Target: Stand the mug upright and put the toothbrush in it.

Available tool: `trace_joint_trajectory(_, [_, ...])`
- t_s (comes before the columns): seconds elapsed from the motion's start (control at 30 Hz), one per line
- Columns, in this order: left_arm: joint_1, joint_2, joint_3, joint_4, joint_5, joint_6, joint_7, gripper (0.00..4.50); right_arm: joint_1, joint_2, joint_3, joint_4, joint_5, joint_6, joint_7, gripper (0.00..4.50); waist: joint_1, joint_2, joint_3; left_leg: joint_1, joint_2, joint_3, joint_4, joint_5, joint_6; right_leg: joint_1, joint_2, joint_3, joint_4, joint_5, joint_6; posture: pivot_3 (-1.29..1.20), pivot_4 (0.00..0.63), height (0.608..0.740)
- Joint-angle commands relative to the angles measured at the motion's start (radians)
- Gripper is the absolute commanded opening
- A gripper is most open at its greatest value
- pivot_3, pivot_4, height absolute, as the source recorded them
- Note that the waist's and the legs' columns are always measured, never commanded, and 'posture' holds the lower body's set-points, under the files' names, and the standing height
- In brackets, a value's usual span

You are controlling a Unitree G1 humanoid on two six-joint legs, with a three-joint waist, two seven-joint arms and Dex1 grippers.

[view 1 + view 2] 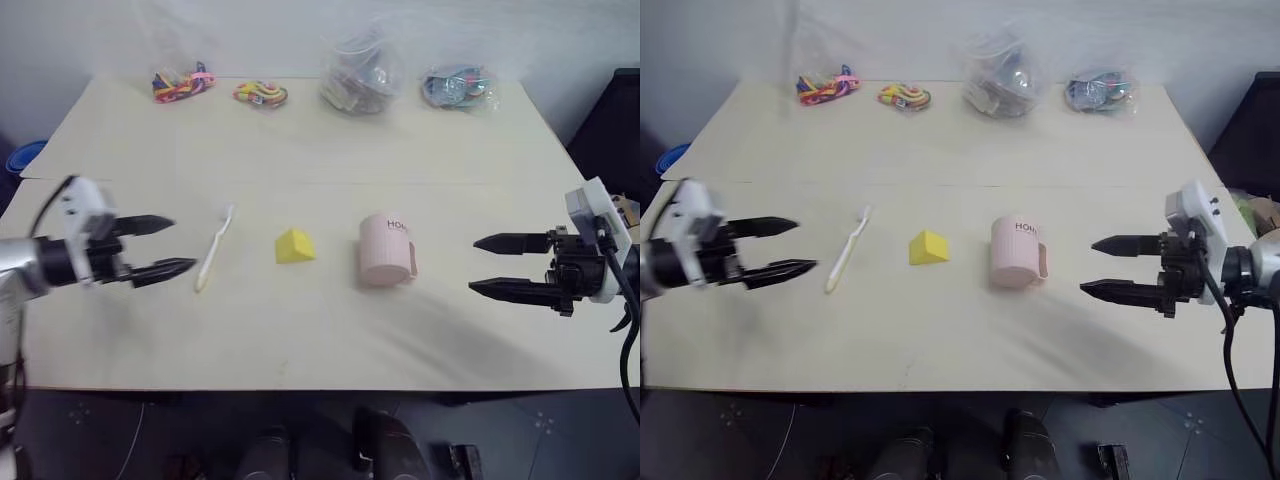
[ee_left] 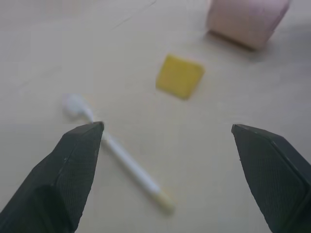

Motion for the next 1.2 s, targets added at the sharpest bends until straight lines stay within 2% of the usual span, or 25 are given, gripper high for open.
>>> trace_joint_trajectory(0.03, [-0.186, -0.071, -0.166, 0.098, 0.069, -0.051, -0.058, 4.47, -0.014, 0.001, -0.077, -0.159, 0.156, 0.081, -0.058, 4.50, 0.010, 0.000, 0.000, 0.000, 0.000, 0.000, 0.000, 0.000, 0.000, 0.000, 0.000, 0.000, 0.000, 0.000, 0.000, 0.00, 0.150, 0.740])
trace_joint_trajectory(0.17, [-0.405, -0.193, -0.335, 0.383, 0.211, -0.203, -0.131, 4.47, -0.053, 0.023, -0.105, -0.265, 0.305, 0.132, -0.180, 4.50, 0.010, -0.002, 0.000, -0.003, -0.001, 0.005, 0.004, 0.000, 0.000, 0.000, 0.001, -0.003, 0.001, 0.000, 0.000, 0.00, 0.150, 0.740])
trace_joint_trajectory(0.33, [-0.538, -0.304, -0.446, 0.657, 0.369, -0.385, -0.125, 4.47, -0.069, 0.042, -0.127, -0.321, 0.398, 0.141, -0.329, 4.50, 0.008, -0.003, 0.000, -0.003, -0.001, 0.006, 0.003, 0.000, 0.000, 0.000, 0.002, -0.003, 0.000, 0.000, 0.000, 0.00, 0.150, 0.740])
trace_joint_trajectory(0.43, [-0.571, -0.367, -0.467, 0.752, 0.408, -0.441, -0.121, 4.47, -0.045, 0.042, -0.153, -0.349, 0.451, 0.140, -0.396, 4.50, 0.008, -0.003, 0.000, -0.004, -0.001, 0.006, 0.003, 0.000, 0.000, 0.000, 0.002, -0.004, -0.001, 0.000, 0.000, 0.00, 0.150, 0.740])
trace_joint_trajectory(0.6, [-0.630, -0.457, -0.468, 0.937, 0.484, -0.535, -0.019, 4.47, -0.012, 0.041, -0.170, -0.372, 0.498, 0.123, -0.470, 4.50, 0.012, -0.005, 0.000, -0.009, -0.001, 0.001, 0.007, 0.000, 0.000, -0.001, 0.001, -0.007, -0.002, 0.001, 0.002, 0.00, 0.150, 0.740])
trace_joint_trajectory(0.83, [-0.658, -0.520, -0.435, 1.017, 0.480, -0.532, -0.023, 4.47, -0.020, 0.030, -0.145, -0.375, 0.514, 0.105, -0.495, 4.50, 0.012, -0.005, 0.000, -0.010, -0.001, 0.000, 0.008, 0.000, 0.001, -0.001, 0.001, -0.008, -0.003, 0.002, 0.003, 0.00, 0.150, 0.740])
trace_joint_trajectory(0.93, [-0.661, -0.529, -0.413, 1.012, 0.468, -0.526, -0.033, 3.90, -0.027, 0.022, -0.131, -0.373, 0.499, 0.098, -0.489, 4.50, 0.010, -0.005, 0.000, -0.010, -0.001, 0.000, 0.008, 0.000, 0.001, -0.001, 0.001, -0.008, -0.003, 0.002, 0.003, 0.00, 0.150, 0.740])
trace_joint_trajectory(1.07, [-0.650, -0.496, -0.381, 0.954, 0.455, -0.503, -0.044, 2.67, -0.039, 0.021, -0.093, -0.366, 0.467, 0.086, -0.472, 4.50, 0.010, -0.005, 0.000, -0.010, -0.001, 0.000, 0.008, 0.000, 0.001, -0.001, 0.001, -0.008, -0.003, 0.002, 0.003, 0.00, 0.150, 0.740])
trace_joint_trajectory(1.2, [-0.613, -0.418, -0.290, 0.830, 0.403, -0.419, -0.005, 2.67, -0.086, 0.043, -0.019, -0.341, 0.423, 0.063, -0.459, 4.50, 0.008, -0.005, 0.000, -0.010, -0.001, -0.001, 0.008, 0.000, 0.001, -0.001, 0.001, -0.008, -0.003, 0.002, 0.003, 0.00, 0.150, 0.740])
